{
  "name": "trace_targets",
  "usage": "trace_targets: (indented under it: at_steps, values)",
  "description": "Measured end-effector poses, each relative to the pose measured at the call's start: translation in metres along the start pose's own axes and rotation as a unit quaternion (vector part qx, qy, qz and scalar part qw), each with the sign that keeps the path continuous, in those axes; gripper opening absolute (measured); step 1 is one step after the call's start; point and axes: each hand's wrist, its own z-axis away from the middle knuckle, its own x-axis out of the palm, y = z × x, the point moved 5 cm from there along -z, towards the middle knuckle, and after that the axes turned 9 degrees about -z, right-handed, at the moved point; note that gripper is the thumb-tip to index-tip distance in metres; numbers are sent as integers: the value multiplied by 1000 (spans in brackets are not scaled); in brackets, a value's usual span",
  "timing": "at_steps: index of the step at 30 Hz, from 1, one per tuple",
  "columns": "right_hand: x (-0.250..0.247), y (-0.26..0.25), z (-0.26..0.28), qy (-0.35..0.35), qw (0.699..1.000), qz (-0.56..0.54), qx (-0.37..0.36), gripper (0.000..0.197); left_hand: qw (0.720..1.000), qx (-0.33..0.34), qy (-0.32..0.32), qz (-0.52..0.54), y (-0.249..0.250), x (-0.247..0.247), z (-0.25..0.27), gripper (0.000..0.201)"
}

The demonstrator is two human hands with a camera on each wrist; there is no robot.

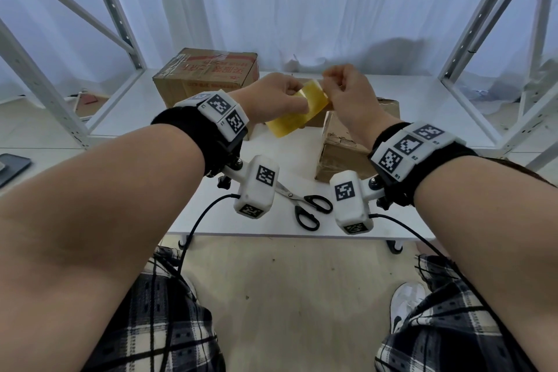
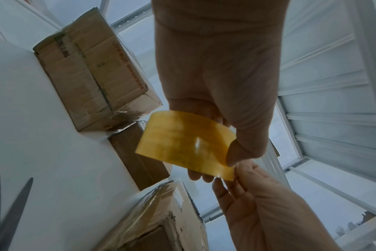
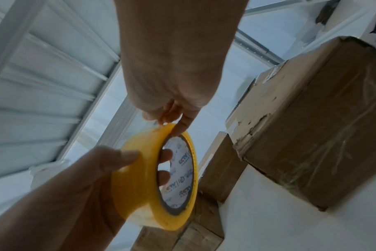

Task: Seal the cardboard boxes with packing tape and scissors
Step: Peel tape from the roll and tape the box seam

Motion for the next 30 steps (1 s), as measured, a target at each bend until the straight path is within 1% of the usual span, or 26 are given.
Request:
trace_targets:
  at_steps: [2, 3, 4, 7, 10, 12, 14, 17, 19, 22, 24, 27, 28, 30]
  values:
    - [-4, 2, -1, -7, 999, -32, 1, 20, 1000, -5, 4, 6, 1, -1, 1, 29]
    - [-4, 2, -1, -15, 999, -32, -3, 20, 1000, -7, 4, 8, 1, -1, 2, 32]
    - [-3, 3, 0, -19, 999, -31, -9, 16, 1000, -9, 3, 12, 0, 0, 2, 33]
    - [-3, -1, 2, 4, 999, -32, -25, 4, 1000, -10, 3, 16, 0, 1, 2, 37]
    - [-4, -5, 2, 35, 999, -29, -29, 16, 1000, -18, 12, 10, 0, -1, 3, 46]
    - [-4, -5, 0, 32, 999, -18, -24, 17, 1000, -12, 4, 3, 1, -1, 3, 41]
    - [-2, -4, -2, 9, 1000, 5, -20, 13, 1000, -3, -6, 2, 0, -1, 2, 32]
    - [1, -6, -2, -37, 994, 94, -35, 8, 1000, 11, -13, -2, -1, 2, 2, 23]
    - [0, -7, -1, -36, 988, 143, -51, 10, 999, 17, 6, -36, 0, 2, 0, 20]
    - [-5, -11, -2, -9, 984, 163, -73, 9, 997, 18, 28, -68, -2, -1, -6, 27]
    - [-4, -16, 0, -12, 984, 158, -85, 9, 994, 9, 38, -98, -9, -3, -10, 34]
    - [2, -23, 6, -43, 986, 131, -92, 10, 990, -10, 47, -134, -23, -6, -13, 36]
    - [1, -23, 6, -48, 988, 117, -84, 10, 989, -13, 47, -138, -24, -6, -14, 36]
    - [-4, -17, 5, -47, 995, 73, -38, 12, 990, -13, 44, -134, -26, -5, -14, 39]
